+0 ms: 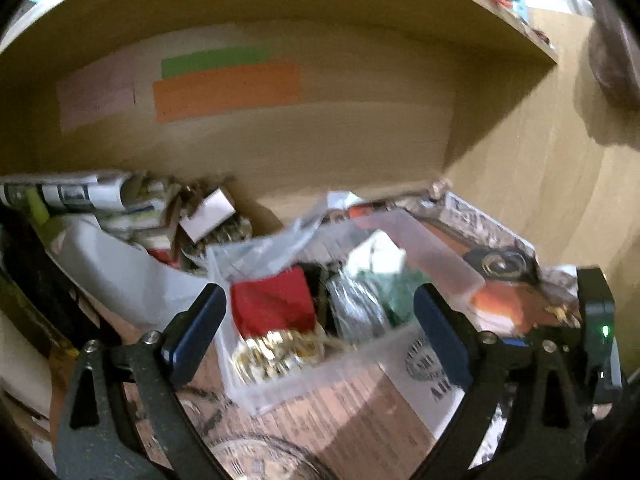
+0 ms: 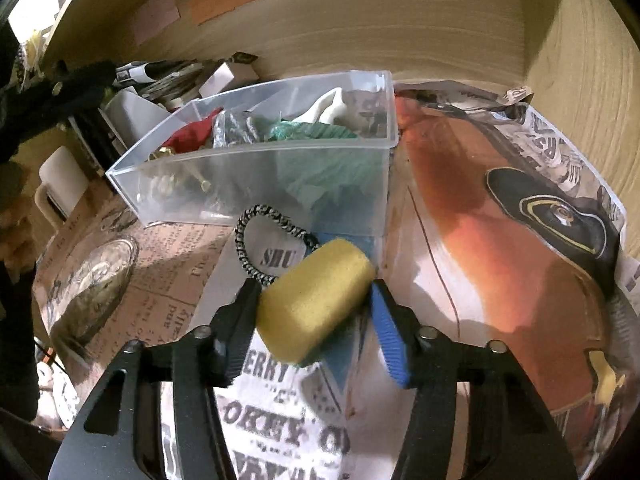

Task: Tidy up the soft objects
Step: 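Grasp the yellow sponge with the right tool while the left grasps the bracelet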

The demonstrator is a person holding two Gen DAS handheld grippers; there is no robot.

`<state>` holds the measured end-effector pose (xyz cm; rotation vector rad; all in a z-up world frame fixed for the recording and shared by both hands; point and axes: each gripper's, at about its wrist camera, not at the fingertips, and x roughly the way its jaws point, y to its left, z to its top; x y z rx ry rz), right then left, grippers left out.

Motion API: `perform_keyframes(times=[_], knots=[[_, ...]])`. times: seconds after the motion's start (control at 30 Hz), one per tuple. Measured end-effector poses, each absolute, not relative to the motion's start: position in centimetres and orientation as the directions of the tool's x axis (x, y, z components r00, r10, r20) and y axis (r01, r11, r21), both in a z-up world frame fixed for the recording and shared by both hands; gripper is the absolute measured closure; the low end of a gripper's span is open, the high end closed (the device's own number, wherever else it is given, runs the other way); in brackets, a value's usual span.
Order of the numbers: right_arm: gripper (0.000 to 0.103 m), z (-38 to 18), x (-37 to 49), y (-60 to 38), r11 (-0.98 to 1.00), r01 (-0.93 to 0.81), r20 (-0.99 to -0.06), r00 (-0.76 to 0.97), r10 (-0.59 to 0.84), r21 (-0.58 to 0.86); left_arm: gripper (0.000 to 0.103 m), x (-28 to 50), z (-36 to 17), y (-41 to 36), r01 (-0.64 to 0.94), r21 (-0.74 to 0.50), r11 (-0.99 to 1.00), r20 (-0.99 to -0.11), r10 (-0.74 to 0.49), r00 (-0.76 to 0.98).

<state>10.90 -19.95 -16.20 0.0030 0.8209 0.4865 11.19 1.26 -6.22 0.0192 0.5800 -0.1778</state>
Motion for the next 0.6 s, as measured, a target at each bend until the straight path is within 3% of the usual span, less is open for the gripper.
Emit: perform_keyframes(times=[0.2, 0.6], knots=[[0.06, -15.6, 10.4, -20.6, 0.896, -0.399, -0.678, 0.606, 0.416, 0.194, 0.007, 10.2, -9.3, -0.8, 0.225, -0.049, 0.973, -0.617, -0.207, 0.759], [0.06, -11.2, 8.5, -25.5, 0.924, -0.326, -0.558, 0.738, 0.381, 0.199, 0.007, 12.2, -14.1, -7.3, 0.318, -0.054, 0.947, -0.738, -0.252, 0.626]])
